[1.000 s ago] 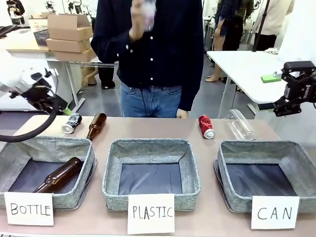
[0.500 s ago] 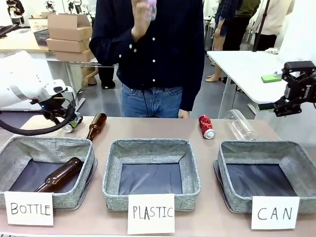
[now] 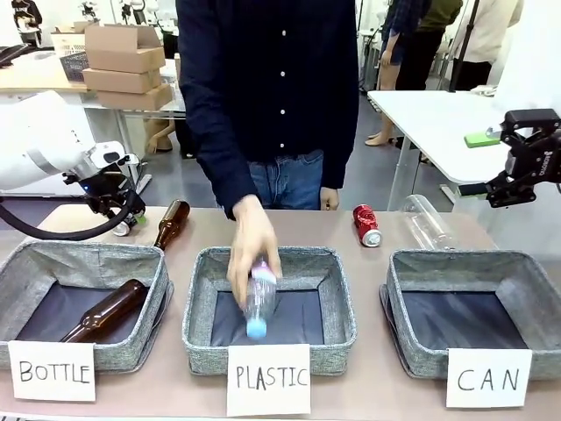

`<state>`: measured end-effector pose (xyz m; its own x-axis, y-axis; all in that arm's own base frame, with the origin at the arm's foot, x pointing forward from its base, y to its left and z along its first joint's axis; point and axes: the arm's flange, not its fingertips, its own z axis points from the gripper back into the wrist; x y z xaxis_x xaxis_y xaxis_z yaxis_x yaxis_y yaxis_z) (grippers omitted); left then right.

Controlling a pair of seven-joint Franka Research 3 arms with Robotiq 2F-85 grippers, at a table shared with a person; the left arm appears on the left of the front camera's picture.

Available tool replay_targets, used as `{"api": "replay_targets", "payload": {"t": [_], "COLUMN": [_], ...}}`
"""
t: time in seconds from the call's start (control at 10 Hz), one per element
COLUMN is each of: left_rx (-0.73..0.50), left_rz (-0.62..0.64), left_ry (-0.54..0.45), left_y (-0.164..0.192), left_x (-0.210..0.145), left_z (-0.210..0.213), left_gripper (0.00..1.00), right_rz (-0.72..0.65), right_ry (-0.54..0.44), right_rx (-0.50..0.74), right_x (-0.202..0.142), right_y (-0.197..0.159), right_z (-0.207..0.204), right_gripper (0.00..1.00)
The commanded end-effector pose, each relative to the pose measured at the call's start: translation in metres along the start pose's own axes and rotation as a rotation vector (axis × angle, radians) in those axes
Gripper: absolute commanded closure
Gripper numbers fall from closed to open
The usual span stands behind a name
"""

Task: Sort the can waste into the basket.
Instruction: Pick up the can waste from the table and place it in the right Fabric basket.

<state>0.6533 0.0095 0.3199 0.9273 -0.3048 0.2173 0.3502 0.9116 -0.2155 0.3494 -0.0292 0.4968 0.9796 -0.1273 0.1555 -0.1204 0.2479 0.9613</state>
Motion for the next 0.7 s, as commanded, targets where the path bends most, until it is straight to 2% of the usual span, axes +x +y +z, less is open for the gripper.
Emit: {"api": "replay_targets", "payload": {"t": [0.0,0.2,0.3,0.4,0.5,0.6], "left_rx": [-0.026,-0.033,-0.031,-0.023,-0.020,-0.016], "left_rz": [-0.008,-0.021,-0.015,-0.015,-0.013,-0.011], "left_ry": [-0.014,-0.017,-0.022,-0.012,-0.015,-0.020], "left_y": [0.0020,-0.0001,-0.0001,-0.0008,-0.0011,-0.0003], "left_x": [0.0033,0.0033,0.0037,0.0035,0.0037,0.0046], "left_z": [-0.0018,-0.0047,-0.0052,-0.0061,-0.0061,-0.0061], "left_gripper": [0.00,0.00,0.57,0.60,1.00,1.00], "right_rz": [0.029,0.029,0.029,0.029,0.029,0.029], "right_ry": [0.006,0.006,0.006,0.006,0.006,0.006], "right_rx": [0.005,0.005,0.005,0.005,0.005,0.005], "right_x": [0.0019,0.0019,0.0019,0.0019,0.0019,0.0019], "right_y": [0.0003,0.0003,0.0003,0.0003,0.0003,0.0003], "right_z": [0.0008,0.0008,0.0008,0.0008,0.0008,0.0008], "right_gripper": [0.00,0.00,0.00,0.00,0.00,0.00]}}
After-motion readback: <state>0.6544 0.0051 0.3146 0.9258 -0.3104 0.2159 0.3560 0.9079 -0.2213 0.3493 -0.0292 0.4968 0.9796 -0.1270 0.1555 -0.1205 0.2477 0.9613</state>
